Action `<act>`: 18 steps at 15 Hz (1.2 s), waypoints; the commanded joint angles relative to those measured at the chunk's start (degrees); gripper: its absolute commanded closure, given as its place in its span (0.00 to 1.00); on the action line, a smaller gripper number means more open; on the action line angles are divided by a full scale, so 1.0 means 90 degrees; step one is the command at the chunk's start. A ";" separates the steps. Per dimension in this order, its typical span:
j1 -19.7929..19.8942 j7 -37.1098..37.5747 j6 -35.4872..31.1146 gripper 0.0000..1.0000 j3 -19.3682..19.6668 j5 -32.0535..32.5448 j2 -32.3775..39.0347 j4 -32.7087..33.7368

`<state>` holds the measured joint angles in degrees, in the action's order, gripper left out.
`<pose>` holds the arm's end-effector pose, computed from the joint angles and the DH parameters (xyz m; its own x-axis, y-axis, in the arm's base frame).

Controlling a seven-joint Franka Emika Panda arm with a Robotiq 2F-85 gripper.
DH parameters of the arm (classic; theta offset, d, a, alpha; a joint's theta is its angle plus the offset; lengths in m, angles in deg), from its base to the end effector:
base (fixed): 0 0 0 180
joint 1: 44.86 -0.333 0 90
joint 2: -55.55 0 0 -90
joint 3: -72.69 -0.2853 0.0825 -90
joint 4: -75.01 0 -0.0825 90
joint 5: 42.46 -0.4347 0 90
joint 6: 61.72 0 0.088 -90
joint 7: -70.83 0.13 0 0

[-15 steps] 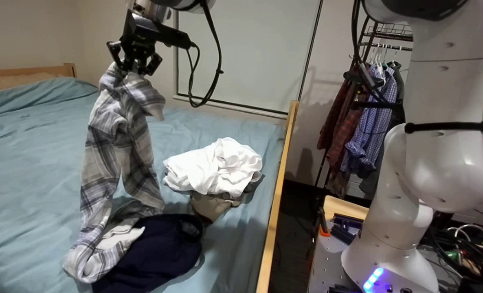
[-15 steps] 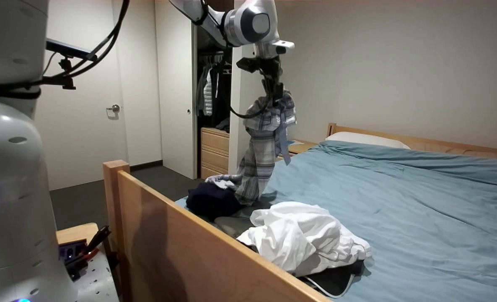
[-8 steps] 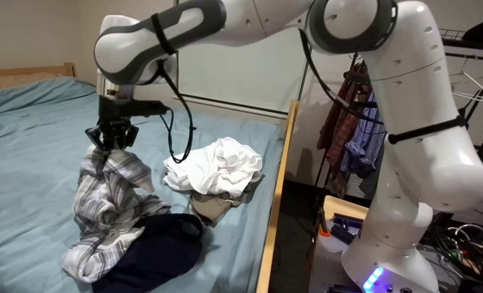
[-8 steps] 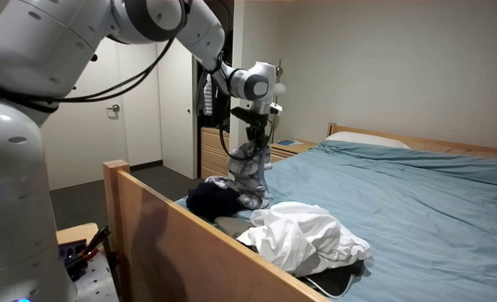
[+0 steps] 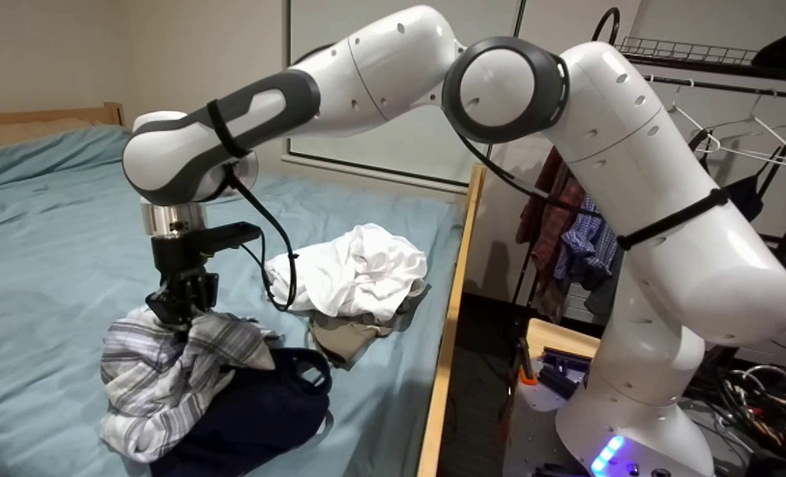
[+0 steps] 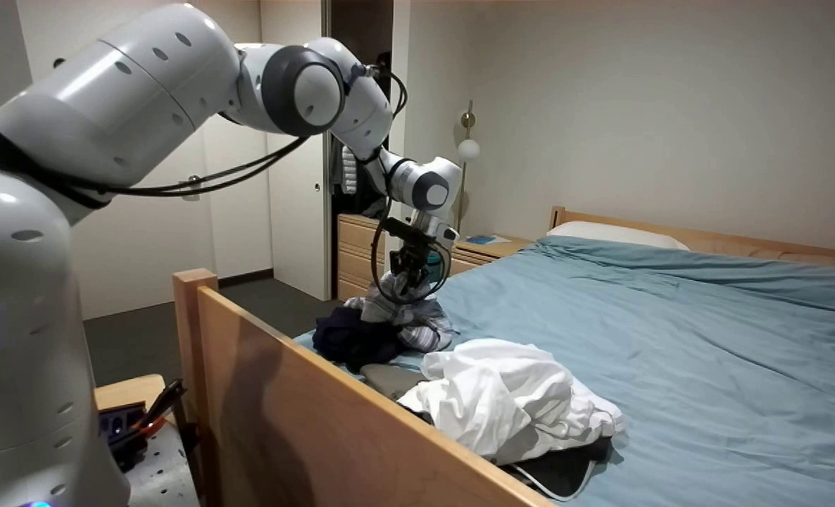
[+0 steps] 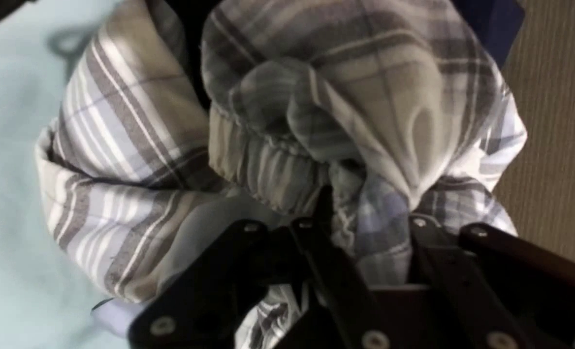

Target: Move the checkered shirt to the right

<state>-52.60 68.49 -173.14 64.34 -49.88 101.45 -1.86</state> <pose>0.7072 0.2004 0.1682 0.9513 0.2432 -0.1892 0.2004 -0.9548 -0.2197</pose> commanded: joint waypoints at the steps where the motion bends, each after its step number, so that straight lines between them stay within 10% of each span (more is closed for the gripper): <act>1: 0.0138 -0.0910 0.1047 0.45 -0.0189 0.0030 0.0361 0.0575; 8: 0.0278 -0.2309 0.2665 0.03 -0.0203 0.0168 -0.0439 -0.0145; 18: 0.1285 -0.1945 0.2323 0.00 0.0301 -0.0706 -0.1499 -0.1698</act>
<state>-44.65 49.54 -149.54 66.27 -51.61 92.31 -10.17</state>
